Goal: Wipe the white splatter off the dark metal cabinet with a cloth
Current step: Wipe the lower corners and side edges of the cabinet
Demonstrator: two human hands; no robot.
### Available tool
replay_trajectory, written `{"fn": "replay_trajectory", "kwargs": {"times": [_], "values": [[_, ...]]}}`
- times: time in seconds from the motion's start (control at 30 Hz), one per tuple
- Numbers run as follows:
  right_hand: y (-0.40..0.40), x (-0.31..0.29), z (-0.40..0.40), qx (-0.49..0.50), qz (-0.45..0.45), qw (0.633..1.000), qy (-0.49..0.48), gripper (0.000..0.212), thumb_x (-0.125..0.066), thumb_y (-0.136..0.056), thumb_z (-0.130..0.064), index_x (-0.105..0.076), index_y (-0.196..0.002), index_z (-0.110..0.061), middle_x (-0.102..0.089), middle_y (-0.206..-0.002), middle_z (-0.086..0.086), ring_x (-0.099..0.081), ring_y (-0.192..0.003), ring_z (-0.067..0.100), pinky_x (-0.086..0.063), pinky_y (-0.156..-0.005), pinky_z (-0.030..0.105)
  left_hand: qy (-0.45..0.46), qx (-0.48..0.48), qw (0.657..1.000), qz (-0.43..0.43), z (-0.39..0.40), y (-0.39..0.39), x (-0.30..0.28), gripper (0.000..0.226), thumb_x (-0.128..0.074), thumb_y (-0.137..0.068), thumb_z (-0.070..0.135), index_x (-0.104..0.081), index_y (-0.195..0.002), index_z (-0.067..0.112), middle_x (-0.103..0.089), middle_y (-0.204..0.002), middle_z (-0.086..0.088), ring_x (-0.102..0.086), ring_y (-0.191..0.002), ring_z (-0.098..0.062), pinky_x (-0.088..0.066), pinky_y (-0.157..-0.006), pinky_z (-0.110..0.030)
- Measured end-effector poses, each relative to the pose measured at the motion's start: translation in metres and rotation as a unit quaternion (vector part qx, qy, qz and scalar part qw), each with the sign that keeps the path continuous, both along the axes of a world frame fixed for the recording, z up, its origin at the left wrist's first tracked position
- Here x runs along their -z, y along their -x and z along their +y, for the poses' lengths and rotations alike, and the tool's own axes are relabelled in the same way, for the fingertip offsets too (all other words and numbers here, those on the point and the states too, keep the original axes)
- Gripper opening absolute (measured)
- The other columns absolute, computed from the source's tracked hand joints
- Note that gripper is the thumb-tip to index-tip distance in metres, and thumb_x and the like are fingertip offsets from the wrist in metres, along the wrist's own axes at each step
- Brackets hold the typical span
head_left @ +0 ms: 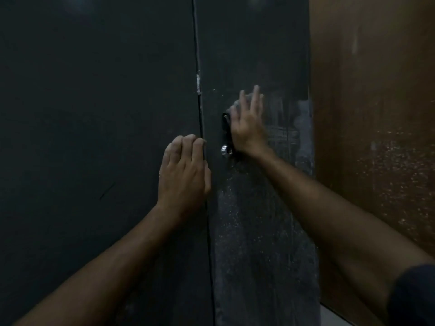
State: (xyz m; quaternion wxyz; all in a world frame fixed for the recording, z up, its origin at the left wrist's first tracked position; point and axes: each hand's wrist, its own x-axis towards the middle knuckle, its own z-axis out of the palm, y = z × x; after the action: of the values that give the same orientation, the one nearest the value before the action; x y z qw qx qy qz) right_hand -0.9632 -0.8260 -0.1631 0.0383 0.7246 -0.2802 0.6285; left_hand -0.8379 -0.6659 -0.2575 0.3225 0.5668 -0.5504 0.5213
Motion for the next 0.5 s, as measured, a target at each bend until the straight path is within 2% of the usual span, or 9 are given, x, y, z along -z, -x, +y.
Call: {"fn": "replay_trajectory", "kwargs": {"times": [0.1, 0.13, 0.17, 0.23, 0.3, 0.33, 0.37, 0.4, 0.5], "values": [[0.013, -0.062, -0.025, 0.033, -0.167, 0.968, -0.187, 0.062, -0.025, -0.11, -0.043, -0.021, -0.163, -0.011, 0.008, -0.171, 0.019, 0.009, -0.158, 0.038, -0.006, -0.127, 0.054, 0.015, 0.029, 0.999, 0.008, -0.002, 0.0, 0.0, 0.039, -0.064, -0.088, 0.021, -0.055, -0.123, 0.008, -0.054, -0.124, -0.015, -0.048, -0.12, -0.034, -0.041, -0.106, -0.047], [0.01, -0.082, -0.022, 0.038, -0.189, 0.958, -0.213, 0.063, -0.027, -0.11, -0.043, -0.02, -0.163, -0.01, 0.004, -0.171, 0.021, 0.007, -0.158, 0.039, -0.005, -0.127, 0.053, 0.019, 0.036, 0.999, 0.007, -0.003, -0.001, 0.0, 0.038, -0.065, -0.086, 0.021, -0.056, -0.121, 0.008, -0.055, -0.121, -0.015, -0.048, -0.117, -0.034, -0.041, -0.104, -0.046], [0.002, -0.095, -0.012, 0.037, -0.183, 0.962, -0.199, 0.064, -0.029, -0.109, -0.044, -0.019, -0.163, -0.01, 0.001, -0.171, 0.022, 0.005, -0.158, 0.04, -0.005, -0.126, 0.053, 0.021, 0.041, 0.999, 0.006, -0.003, -0.002, 0.001, 0.037, -0.067, -0.086, 0.02, -0.056, -0.119, 0.009, -0.055, -0.12, -0.015, -0.049, -0.116, -0.034, -0.041, -0.103, -0.046], [-0.019, -0.092, 0.015, -0.003, -0.112, 0.992, -0.055, 0.068, -0.036, -0.108, -0.043, -0.016, -0.164, -0.01, -0.001, -0.171, 0.021, 0.004, -0.158, 0.038, -0.005, -0.127, 0.053, 0.027, 0.049, 0.998, 0.008, -0.003, -0.002, 0.001, 0.037, -0.069, -0.086, 0.021, -0.056, -0.118, 0.009, -0.055, -0.119, -0.015, -0.048, -0.115, -0.033, -0.04, -0.102, -0.046], [-0.031, -0.051, 0.028, -0.063, -0.007, 0.992, 0.108, 0.071, -0.043, -0.106, -0.041, -0.017, -0.163, -0.007, 0.0, -0.172, 0.017, 0.004, -0.159, 0.035, -0.003, -0.128, 0.052, 0.033, 0.05, 0.998, 0.011, -0.003, -0.002, 0.001, 0.036, -0.07, -0.086, 0.023, -0.056, -0.116, 0.01, -0.055, -0.118, -0.014, -0.048, -0.114, -0.032, -0.041, -0.099, -0.045], [-0.028, -0.027, 0.022, -0.079, 0.039, 0.984, 0.157, 0.071, -0.044, -0.106, -0.04, -0.019, -0.162, -0.006, -0.001, -0.172, 0.015, 0.003, -0.159, 0.033, -0.006, -0.129, 0.051, 0.035, 0.049, 0.998, 0.009, -0.003, -0.001, 0.001, 0.036, -0.07, -0.086, 0.024, -0.056, -0.115, 0.01, -0.055, -0.117, -0.014, -0.048, -0.113, -0.032, -0.041, -0.098, -0.045], [-0.019, -0.012, 0.011, -0.085, 0.063, 0.98, 0.167, 0.07, -0.044, -0.106, -0.039, -0.019, -0.162, -0.007, 0.0, -0.172, 0.013, 0.002, -0.16, 0.03, -0.011, -0.129, 0.049, 0.038, 0.051, 0.998, 0.008, -0.004, -0.002, 0.001, 0.035, -0.07, -0.086, 0.024, -0.056, -0.114, 0.01, -0.055, -0.116, -0.014, -0.048, -0.112, -0.032, -0.041, -0.097, -0.045], [-0.007, -0.008, -0.006, -0.075, 0.049, 0.986, 0.139, 0.068, -0.043, -0.107, -0.039, -0.019, -0.163, -0.008, 0.001, -0.173, 0.011, 0.001, -0.16, 0.028, -0.016, -0.128, 0.046, 0.041, 0.057, 0.997, 0.007, -0.005, -0.002, 0.001, 0.033, -0.071, -0.086, 0.023, -0.056, -0.113, 0.009, -0.055, -0.114, -0.014, -0.048, -0.111, -0.032, -0.04, -0.096, -0.045], [0.022, -0.059, -0.043, 0.0, -0.11, 0.993, -0.043, 0.062, -0.036, -0.109, -0.042, -0.028, -0.16, -0.009, 0.003, -0.171, 0.019, -0.006, -0.159, 0.034, -0.021, -0.126, 0.048, 0.054, 0.073, 0.996, 0.004, -0.007, -0.003, 0.001, 0.027, -0.066, -0.087, 0.023, -0.056, -0.108, 0.011, -0.055, -0.109, -0.012, -0.048, -0.107, -0.031, -0.038, -0.094, -0.042]]}}
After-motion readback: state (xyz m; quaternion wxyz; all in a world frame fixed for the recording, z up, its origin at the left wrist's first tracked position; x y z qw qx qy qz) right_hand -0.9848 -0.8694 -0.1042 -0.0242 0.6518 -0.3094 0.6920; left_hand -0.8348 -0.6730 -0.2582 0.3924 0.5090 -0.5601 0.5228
